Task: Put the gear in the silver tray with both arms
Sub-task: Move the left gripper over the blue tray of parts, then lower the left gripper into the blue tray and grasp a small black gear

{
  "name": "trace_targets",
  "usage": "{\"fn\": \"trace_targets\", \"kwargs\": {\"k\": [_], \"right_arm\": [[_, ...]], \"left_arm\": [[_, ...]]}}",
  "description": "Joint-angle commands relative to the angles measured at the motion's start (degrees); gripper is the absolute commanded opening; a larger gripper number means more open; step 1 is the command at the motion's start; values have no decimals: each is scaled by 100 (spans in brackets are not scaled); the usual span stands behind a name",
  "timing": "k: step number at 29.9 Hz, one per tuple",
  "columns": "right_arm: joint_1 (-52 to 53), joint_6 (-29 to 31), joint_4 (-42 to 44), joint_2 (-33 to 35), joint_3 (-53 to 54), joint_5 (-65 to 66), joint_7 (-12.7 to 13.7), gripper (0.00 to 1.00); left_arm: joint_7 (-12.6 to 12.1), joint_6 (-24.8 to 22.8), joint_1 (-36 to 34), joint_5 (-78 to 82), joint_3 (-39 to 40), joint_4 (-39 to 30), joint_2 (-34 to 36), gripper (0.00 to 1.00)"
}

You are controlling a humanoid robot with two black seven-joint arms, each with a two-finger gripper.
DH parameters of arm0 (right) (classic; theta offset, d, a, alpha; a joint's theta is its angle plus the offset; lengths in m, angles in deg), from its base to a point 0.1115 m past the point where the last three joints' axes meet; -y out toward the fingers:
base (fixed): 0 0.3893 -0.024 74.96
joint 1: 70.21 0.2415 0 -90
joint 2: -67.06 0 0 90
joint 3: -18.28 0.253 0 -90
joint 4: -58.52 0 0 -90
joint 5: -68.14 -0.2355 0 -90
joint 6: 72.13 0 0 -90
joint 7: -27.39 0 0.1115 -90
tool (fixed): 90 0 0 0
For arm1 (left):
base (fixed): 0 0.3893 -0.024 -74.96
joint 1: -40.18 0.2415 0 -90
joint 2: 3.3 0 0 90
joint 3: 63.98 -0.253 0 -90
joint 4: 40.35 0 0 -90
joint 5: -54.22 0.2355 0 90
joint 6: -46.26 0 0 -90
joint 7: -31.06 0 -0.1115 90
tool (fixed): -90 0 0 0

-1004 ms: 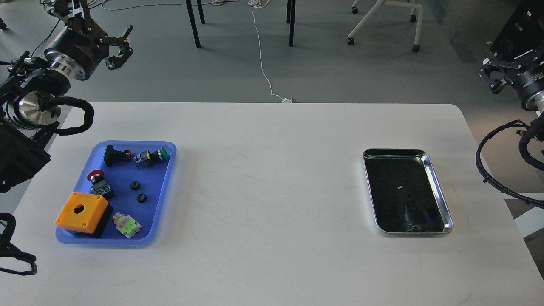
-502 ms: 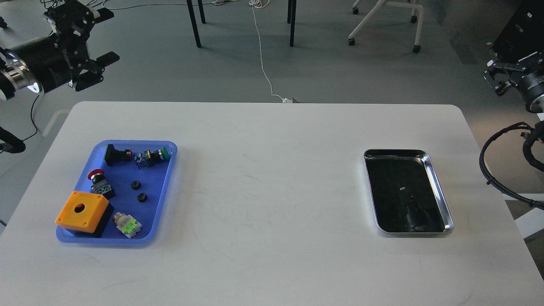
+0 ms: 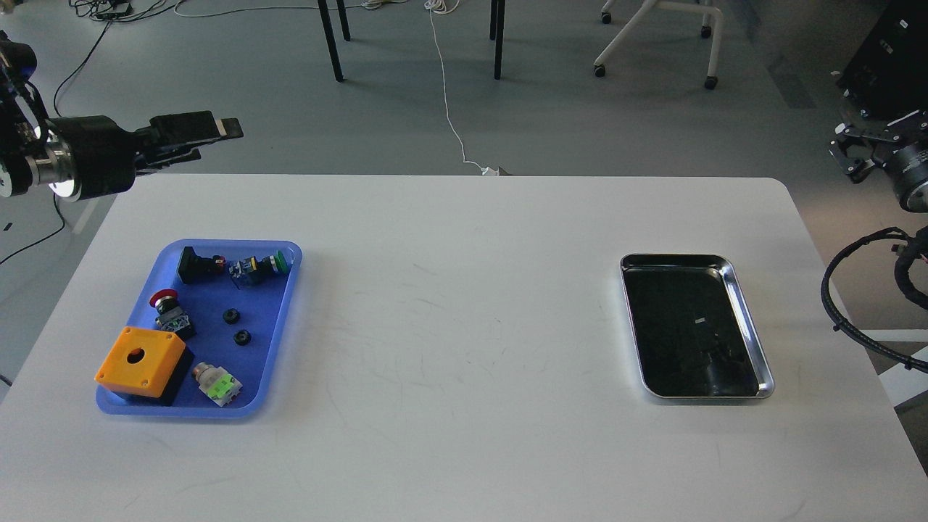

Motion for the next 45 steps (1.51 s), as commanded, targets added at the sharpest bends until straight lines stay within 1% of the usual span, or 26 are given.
{"fn": "trace_targets", "kwargs": {"k": [1, 4, 6, 9, 12, 15, 17, 21, 25, 29, 35, 37, 40, 43, 44, 45], "right_arm": [[-141, 0, -4, -115, 3, -3, -97, 100], [-185, 0, 4, -159, -6, 6, -97, 100], [-229, 0, 4, -159, -14, 6, -97, 100], [-246, 0, 13, -151, -14, 6, -97, 100], [-255, 0, 13, -142, -14, 6, -97, 100], [-290, 0, 13, -142, -14, 6, -97, 100], [-290, 0, 13, -142, -14, 6, -97, 100], [-290, 0, 13, -142, -14, 6, -106, 100], [-290, 0, 13, -142, -14, 6, -106, 100], [-290, 0, 13, -150, -14, 6, -106, 100], [-290, 0, 22, -142, -14, 6, -106, 100], [-290, 0, 22, -142, -14, 6, -106, 100], [-299, 0, 31, -142, -14, 6, -106, 100], [-299, 0, 40, -150, -41, 15, -106, 100], [-299, 0, 48, -150, -49, 15, -106, 100], [-299, 0, 48, -150, -50, 15, -106, 100]], "left_arm": [[10, 0, 59, 1043, -92, -246, -97, 96], [10, 0, 191, 1913, -259, -387, -97, 96], [71, 207, 288, 2362, -400, -396, -106, 96], [247, 611, 402, 2767, -663, -387, -106, 96], [256, 1085, 551, 3145, -1076, -361, -115, 94], [256, 1726, 701, 3435, -1524, -256, -229, 90], [256, 1938, 736, 3462, -1683, -89, -334, 89], [265, 2044, 824, 3462, -1842, 253, -589, 82], [265, 2308, 1070, 3462, -1842, 605, -774, 80], [265, 2396, 1281, 3462, -1842, 694, -853, 80], [274, 2396, 1308, 3454, -1842, 817, -923, 74], [274, 2396, 1308, 3454, -1842, 878, -932, 71], [309, 2396, 1308, 3436, -1842, 983, -985, 63], [493, 2405, 1308, 3445, -1842, 1106, -1082, 56], [511, 2405, 1308, 3445, -1842, 1115, -1090, 55], [590, 2405, 1308, 3453, -1842, 1185, -1099, 50]]}}
